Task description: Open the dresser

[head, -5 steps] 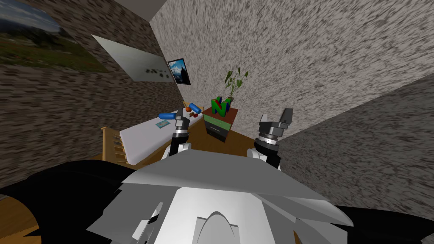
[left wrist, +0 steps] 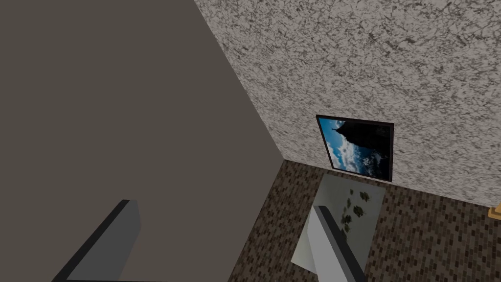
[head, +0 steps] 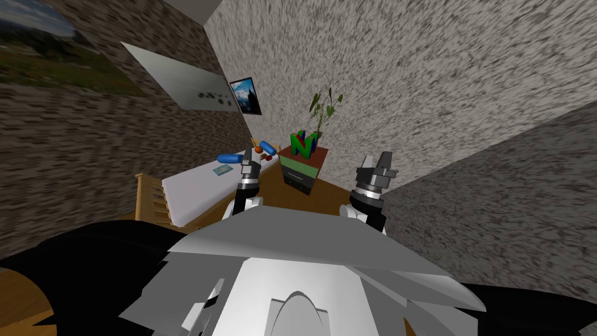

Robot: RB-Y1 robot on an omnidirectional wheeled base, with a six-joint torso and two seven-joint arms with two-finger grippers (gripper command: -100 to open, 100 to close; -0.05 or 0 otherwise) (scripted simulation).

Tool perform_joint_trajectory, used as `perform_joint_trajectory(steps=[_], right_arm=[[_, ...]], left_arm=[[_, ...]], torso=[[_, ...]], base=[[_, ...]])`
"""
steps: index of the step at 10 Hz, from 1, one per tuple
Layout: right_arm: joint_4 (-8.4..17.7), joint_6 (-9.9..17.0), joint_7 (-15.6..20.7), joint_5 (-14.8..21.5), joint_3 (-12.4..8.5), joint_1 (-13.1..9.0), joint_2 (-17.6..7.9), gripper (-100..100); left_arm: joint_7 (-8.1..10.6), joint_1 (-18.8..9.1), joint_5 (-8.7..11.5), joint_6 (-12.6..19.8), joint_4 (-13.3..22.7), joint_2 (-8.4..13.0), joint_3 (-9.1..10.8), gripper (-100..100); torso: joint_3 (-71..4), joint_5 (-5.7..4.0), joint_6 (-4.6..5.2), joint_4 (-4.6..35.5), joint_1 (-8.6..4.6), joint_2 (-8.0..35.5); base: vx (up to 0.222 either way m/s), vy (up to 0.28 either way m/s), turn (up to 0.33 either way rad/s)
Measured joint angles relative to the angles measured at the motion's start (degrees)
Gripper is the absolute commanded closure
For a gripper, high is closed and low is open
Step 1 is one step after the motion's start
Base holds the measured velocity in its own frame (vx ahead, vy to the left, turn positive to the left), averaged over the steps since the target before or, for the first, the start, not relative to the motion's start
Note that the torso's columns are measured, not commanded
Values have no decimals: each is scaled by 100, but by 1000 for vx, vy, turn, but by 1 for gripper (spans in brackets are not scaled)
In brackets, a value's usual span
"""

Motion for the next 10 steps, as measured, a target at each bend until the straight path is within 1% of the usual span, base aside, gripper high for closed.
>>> perform_joint_trajectory(steps=[4, 5, 6, 7, 9, 10], right_arm=[[0, 0, 0, 0, 0, 0, 0, 0], [0, 0, 0, 0, 0, 0, 0, 0], [2, 0, 0, 0, 0, 0, 0, 0], [2, 0, 0, 0, 0, 1, 0, 0], [2, 0, 0, 0, 0, 1, 0, 0], [2, 0, 0, 0, 0, 1, 0, 0]], left_arm=[[0, 0, 0, 0, 0, 0, 0, 0], [0, 0, 0, 0, 0, 0, 0, -100], [4, -7, 4, -3, 27, 133, 5, -100], [-4, -38, -3, -14, 92, 284, -7, -100], [-35, -97, -24, -48, 251, 561, -50, -100], [-32, -83, -17, -103, 345, 696, -54, -100]], torso=[[-3381, 0, 0, 1692, 0, 1693], [-4227, 0, 0, 2114, 0, 2116], [-4623, 1, 0, 2303, 3, 2306], [-4738, 1, 0, 2358, 4, 2356], [-4768, 0, 0, 2379, 0, 2374], [-4769, 0, 0, 2380, 2, 2376]], base=[[0, 0, 0], [18, 2, -16], [30, 10, -30], [40, 7, -32], [58, 9, -41], [77, 19, -54]])
